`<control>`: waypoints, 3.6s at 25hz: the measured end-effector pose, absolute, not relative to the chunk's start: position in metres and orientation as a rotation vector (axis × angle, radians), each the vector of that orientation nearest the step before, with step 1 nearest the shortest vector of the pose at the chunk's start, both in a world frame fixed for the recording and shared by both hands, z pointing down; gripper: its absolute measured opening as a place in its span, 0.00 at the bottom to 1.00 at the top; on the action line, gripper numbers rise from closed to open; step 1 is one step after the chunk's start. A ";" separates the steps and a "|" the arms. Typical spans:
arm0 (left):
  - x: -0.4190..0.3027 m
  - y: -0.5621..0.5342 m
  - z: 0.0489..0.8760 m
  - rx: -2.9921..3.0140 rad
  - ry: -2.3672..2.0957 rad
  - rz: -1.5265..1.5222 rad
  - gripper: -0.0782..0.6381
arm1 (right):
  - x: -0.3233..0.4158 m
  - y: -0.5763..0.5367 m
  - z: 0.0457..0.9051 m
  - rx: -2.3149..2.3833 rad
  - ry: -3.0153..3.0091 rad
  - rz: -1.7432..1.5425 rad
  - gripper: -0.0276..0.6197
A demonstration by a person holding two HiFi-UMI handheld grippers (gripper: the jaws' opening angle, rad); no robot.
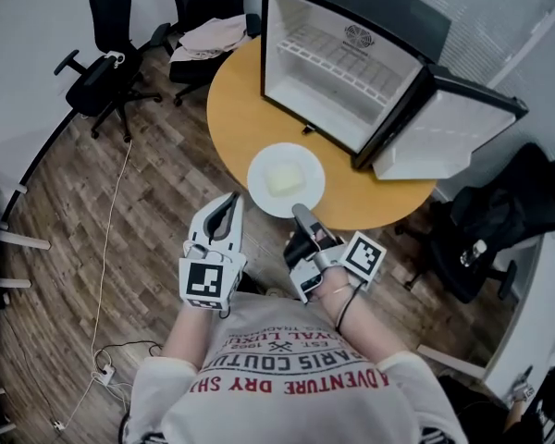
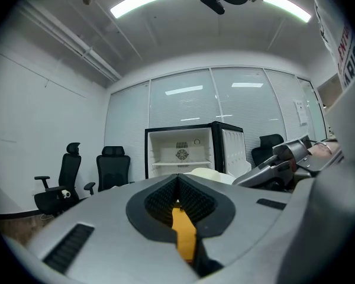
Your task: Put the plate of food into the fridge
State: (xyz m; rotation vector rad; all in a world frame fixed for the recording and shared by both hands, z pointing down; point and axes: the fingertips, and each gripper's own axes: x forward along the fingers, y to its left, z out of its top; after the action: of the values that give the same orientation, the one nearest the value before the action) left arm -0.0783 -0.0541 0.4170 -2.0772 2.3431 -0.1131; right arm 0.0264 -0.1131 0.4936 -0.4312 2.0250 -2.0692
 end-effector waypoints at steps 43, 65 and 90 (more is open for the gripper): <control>-0.203 -0.353 0.416 -2.755 1.466 -0.095 0.15 | -0.076 -0.341 0.490 -0.986 1.462 -1.620 0.10; -0.193 -0.419 0.417 -2.737 1.545 -0.120 0.15 | -0.063 -0.414 0.496 -1.038 1.424 -1.655 0.11; -0.196 -0.434 0.433 -2.755 1.596 -0.141 0.16 | -0.067 -0.458 0.512 -1.100 1.527 -1.582 0.38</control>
State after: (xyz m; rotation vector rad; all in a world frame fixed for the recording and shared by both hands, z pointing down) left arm -0.1962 -0.4336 0.4335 -2.7549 1.5957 -0.1412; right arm -0.0665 -0.4576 0.5119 -1.0999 1.5267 -1.5820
